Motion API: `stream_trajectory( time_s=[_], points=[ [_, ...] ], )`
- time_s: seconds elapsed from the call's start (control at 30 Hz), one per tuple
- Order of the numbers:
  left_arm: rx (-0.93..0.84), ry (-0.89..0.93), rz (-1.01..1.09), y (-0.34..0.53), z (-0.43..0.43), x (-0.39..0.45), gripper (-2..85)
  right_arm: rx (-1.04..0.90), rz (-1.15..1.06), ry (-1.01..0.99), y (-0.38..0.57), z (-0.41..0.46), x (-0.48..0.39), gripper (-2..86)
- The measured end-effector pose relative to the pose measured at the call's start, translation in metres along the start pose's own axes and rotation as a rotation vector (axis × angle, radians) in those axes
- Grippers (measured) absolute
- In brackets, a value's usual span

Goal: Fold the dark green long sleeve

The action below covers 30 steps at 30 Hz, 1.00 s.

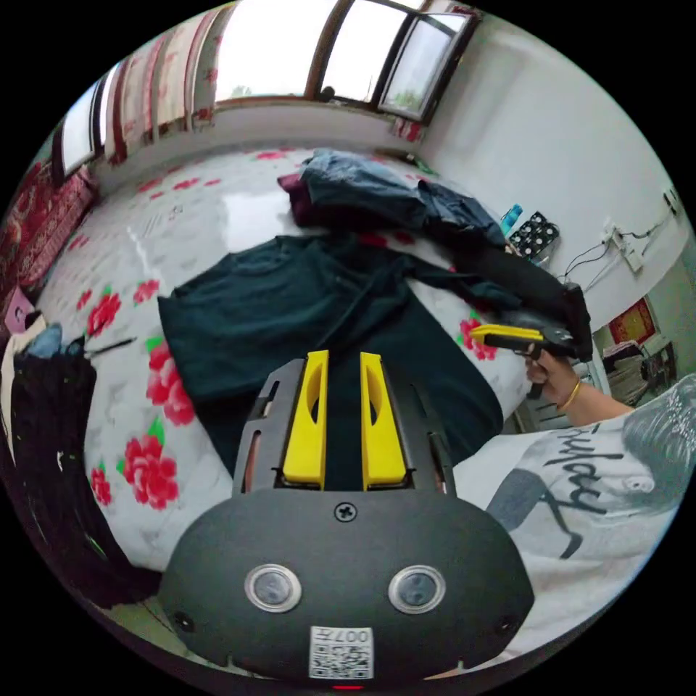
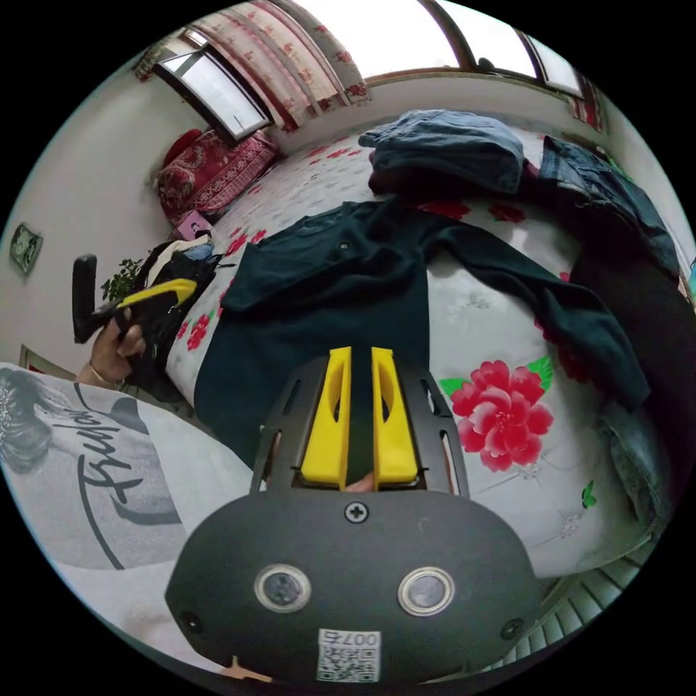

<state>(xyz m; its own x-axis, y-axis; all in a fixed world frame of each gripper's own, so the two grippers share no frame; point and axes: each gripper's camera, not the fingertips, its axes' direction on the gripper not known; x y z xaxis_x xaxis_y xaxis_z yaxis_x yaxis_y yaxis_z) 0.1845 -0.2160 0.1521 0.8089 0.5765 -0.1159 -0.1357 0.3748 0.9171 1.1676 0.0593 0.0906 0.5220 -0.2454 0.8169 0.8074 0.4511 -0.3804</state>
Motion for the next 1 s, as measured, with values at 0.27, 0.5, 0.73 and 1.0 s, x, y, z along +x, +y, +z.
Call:
stream_trajectory(
  time_s=[0.27,0.5,0.73,1.0],
  points=[
    [-0.160,-0.075,-0.264,0.050,0.051,-0.047,6.2,-0.061,-0.142,0.034,-0.059,0.053,-0.021,6.4],
    [-0.251,-0.112,-0.275,0.026,0.103,-0.056,6.2,-0.111,-0.218,0.142,-0.176,0.111,-0.024,7.9],
    [-0.380,-0.148,-0.223,0.026,0.159,-0.047,5.3,-0.200,-0.252,0.206,-0.208,0.157,-0.026,2.4],
    [-0.401,-0.160,-0.212,0.018,0.176,-0.042,5.1,-0.113,-0.419,0.007,-0.103,0.083,-0.028,1.8]
  ],
)
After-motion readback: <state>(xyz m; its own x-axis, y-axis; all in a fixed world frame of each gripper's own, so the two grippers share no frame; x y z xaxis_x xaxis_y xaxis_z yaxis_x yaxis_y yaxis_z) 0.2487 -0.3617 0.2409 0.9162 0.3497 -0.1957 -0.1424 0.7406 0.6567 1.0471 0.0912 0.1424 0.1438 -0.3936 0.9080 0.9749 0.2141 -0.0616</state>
